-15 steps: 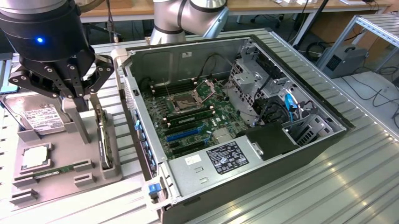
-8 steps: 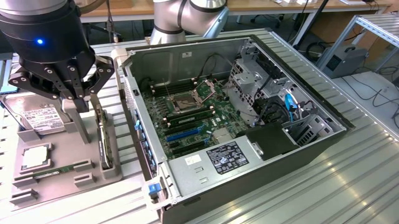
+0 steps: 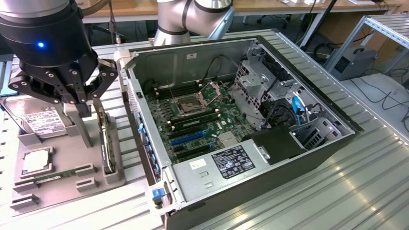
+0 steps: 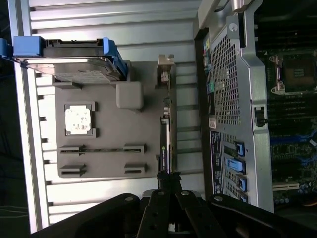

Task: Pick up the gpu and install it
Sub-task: 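Reach for the gpu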

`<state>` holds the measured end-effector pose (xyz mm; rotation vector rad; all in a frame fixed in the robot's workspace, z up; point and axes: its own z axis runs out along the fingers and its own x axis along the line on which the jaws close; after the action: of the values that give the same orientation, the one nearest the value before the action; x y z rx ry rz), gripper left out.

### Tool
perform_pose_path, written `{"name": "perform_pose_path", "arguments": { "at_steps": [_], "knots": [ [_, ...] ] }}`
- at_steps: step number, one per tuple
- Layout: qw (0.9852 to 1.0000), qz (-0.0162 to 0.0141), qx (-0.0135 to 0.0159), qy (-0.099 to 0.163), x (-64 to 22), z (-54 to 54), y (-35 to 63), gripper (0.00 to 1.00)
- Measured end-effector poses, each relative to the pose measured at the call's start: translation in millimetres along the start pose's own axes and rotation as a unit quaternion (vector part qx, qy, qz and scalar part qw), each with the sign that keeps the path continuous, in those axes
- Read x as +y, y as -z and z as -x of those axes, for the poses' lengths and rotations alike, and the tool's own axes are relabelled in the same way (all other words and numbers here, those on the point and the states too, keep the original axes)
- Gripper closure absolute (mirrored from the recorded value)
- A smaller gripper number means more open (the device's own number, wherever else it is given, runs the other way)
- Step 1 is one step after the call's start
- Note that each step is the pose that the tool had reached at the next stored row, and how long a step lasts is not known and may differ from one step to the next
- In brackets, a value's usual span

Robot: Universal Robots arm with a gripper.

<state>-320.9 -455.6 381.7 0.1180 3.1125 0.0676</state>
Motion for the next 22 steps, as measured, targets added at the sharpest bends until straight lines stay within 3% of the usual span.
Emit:
{"name": "perform_pose_path", "arguments": {
  "at_steps": [22],
  "knots": [
    [1.0000, 0.0000, 0.0000, 0.000, -9.1, 0.7, 0.4, 0.89]
  ]
}}
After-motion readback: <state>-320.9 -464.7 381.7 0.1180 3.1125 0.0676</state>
